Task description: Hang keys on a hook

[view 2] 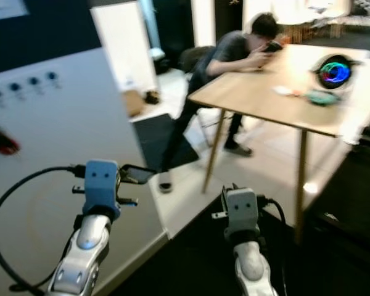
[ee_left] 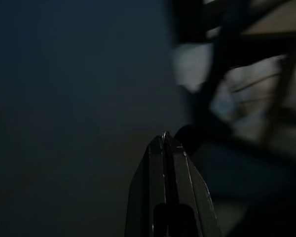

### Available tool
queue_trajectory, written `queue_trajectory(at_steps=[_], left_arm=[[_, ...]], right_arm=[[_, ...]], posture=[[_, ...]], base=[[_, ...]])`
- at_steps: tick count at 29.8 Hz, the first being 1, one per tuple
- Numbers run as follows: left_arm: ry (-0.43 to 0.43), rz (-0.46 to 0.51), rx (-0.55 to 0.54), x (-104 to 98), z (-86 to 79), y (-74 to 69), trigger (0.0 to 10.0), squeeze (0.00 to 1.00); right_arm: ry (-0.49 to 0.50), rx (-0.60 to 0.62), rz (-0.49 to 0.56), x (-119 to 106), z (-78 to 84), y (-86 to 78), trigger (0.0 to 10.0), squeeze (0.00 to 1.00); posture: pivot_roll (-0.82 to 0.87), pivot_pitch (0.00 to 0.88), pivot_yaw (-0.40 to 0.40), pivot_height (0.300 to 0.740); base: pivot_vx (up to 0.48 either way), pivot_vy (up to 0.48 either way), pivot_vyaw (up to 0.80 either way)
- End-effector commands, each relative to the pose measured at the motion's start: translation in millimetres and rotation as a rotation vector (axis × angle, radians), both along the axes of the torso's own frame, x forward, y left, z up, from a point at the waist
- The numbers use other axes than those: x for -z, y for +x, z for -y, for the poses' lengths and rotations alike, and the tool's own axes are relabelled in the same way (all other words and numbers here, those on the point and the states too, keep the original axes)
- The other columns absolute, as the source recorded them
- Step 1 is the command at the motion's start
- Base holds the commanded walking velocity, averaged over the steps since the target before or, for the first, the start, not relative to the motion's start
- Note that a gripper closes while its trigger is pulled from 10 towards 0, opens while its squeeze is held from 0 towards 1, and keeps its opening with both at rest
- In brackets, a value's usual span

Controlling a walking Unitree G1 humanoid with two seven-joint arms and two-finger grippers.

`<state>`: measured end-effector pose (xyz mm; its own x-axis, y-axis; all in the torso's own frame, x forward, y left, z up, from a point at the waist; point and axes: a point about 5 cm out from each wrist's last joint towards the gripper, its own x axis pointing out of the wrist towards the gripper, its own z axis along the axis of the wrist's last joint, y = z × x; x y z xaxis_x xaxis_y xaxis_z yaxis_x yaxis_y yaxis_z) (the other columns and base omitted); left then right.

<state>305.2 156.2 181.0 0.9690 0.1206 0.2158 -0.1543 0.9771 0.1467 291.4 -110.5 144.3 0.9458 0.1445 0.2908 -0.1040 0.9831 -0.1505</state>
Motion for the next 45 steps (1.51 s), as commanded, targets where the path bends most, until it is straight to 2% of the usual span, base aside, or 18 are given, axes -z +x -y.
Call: queue_trajectory(at_steps=[1, 6, 25, 28, 32, 38, 39, 40, 41, 45], left_arm=[[0.020, 0.009, 0.012, -1, 3.1, -1.2, 10.0, 0.00], [0.011, 0.006, 0.004, -1, 2.1, -1.7, 10.0, 0.00], [-0.008, -0.003, -0.010, 0, -0.8, -4.6, 10.0, 0.00], [-0.006, 0.000, -0.011, -5, -0.5, -5.5, 10.0, 0.00], [-0.007, 0.012, -0.008, -15, 1.8, -3.6, 10.0, 0.00], [-0.060, 0.046, 0.002, -46, 6.6, 8.2, 10.0, 0.00], [-0.060, 0.046, 0.002, -46, 6.6, 8.2, 10.0, 0.00], [-0.065, 0.060, -0.025, -55, 2.2, 12.7, 10.0, 0.00], [-0.065, 0.060, -0.025, -55, 2.2, 12.7, 10.0, 0.00], [-0.050, 0.085, -0.142, -90, -29.4, 26.5, 10.0, 0.00]], right_arm=[[-0.009, 0.013, -0.018, 5, 5.3, -1.4, 10.0, 0.00], [-0.011, 0.011, -0.020, 5, 5.2, -1.5, 10.0, 0.00], [-0.001, -0.005, -0.035, 7, 4.3, -4.0, 10.0, 0.00], [-0.002, -0.009, -0.037, 7, 3.9, -4.2, 10.0, 0.00], [-0.001, -0.014, -0.036, 6, 3.0, -4.1, 10.0, 0.00], [-0.005, -0.046, -0.013, -2, -3.0, -2.4, 10.0, 0.00], [-0.005, -0.046, -0.013, -2, -3.0, -2.4, 10.0, 0.00], [-0.011, -0.054, 0.005, -7, -4.1, -1.8, 10.0, 0.00], [-0.011, -0.054, 0.005, -7, -4.1, -1.8, 10.0, 0.00], [-0.005, -0.072, 0.085, -34, -3.4, 0.0, 10.0, 0.00]], posture=[[0.05, 0.115, 0.109, 0.740], [0.05, 0.117, 0.108, 0.740], [0.05, 0.127, 0.111, 0.740], [0.05, 0.128, 0.110, 0.740], [0.05, 0.131, 0.108, 0.740], [0.06, 0.157, 0.108, 0.740], [0.06, 0.157, 0.108, 0.740], [0.06, 0.172, 0.109, 0.740], [0.06, 0.172, 0.109, 0.740], [0.07, 0.215, 0.116, 0.740]], base=[[0.469, 0.000, 0.80], [0.433, 0.000, 0.70], [0.000, 0.000, 0.00], [0.000, 0.000, 0.00], [0.000, 0.000, 0.00], [0.000, 0.000, 0.00], [0.000, 0.000, 0.00], [0.000, 0.000, 0.00], [0.000, 0.000, 0.00], [0.000, 0.000, 0.00]])
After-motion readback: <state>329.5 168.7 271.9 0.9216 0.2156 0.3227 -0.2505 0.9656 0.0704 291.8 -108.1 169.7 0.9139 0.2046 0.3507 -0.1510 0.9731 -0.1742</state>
